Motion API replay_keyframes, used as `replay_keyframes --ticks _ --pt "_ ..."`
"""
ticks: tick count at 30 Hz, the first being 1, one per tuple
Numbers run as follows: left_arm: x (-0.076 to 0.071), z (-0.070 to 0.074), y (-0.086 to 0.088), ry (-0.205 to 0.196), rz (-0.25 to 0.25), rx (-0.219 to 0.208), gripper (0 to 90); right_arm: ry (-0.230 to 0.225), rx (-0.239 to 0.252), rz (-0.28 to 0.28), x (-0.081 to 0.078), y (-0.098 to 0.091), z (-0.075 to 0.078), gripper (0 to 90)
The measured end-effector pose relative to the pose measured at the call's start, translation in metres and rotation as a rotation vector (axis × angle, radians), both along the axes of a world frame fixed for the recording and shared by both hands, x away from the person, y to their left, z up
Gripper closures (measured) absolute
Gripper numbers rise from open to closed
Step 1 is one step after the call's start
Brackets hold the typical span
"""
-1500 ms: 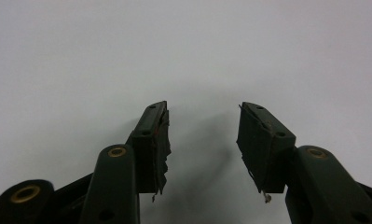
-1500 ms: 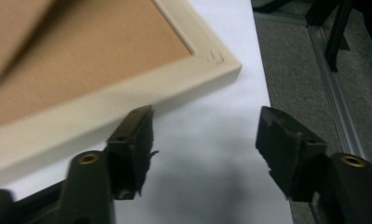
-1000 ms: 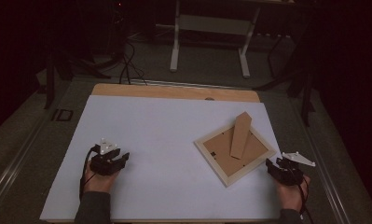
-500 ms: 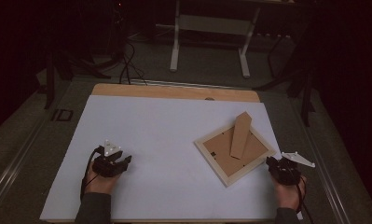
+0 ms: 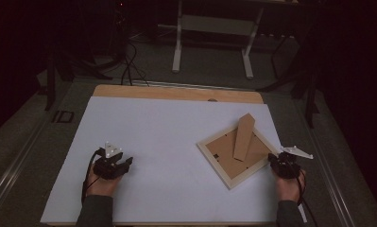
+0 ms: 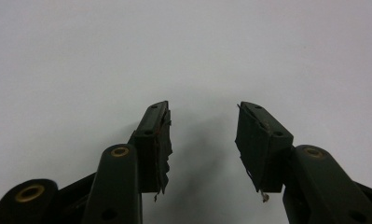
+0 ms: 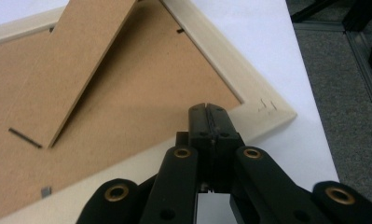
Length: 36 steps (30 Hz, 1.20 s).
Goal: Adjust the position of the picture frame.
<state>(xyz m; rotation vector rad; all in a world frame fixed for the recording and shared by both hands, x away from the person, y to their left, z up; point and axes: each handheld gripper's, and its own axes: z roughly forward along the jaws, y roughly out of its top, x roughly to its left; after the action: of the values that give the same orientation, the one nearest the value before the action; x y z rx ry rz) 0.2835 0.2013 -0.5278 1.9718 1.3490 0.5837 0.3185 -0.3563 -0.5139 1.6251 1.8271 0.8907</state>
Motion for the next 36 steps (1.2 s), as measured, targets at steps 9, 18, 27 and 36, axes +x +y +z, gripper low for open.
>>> replay_keyframes --ticks 9,18,27,36 --pt "0.0 -0.001 -0.001 0.007 -0.009 0.004 56.3 -0.008 0.001 0.026 0.019 0.007 0.011 89.8" --pt "0.001 -0.001 0.0 0.004 -0.005 -0.003 56.9 -0.011 -0.013 0.029 0.037 0.009 0.018 89.9" --pt "0.0 0.001 0.001 -0.008 -0.011 -0.022 58.0 0.038 -0.01 -0.047 0.048 -0.015 0.006 89.9" --pt "0.0 0.0 0.001 -0.002 -0.014 -0.017 58.6 0.044 -0.007 -0.108 0.044 -0.034 0.001 90.0"
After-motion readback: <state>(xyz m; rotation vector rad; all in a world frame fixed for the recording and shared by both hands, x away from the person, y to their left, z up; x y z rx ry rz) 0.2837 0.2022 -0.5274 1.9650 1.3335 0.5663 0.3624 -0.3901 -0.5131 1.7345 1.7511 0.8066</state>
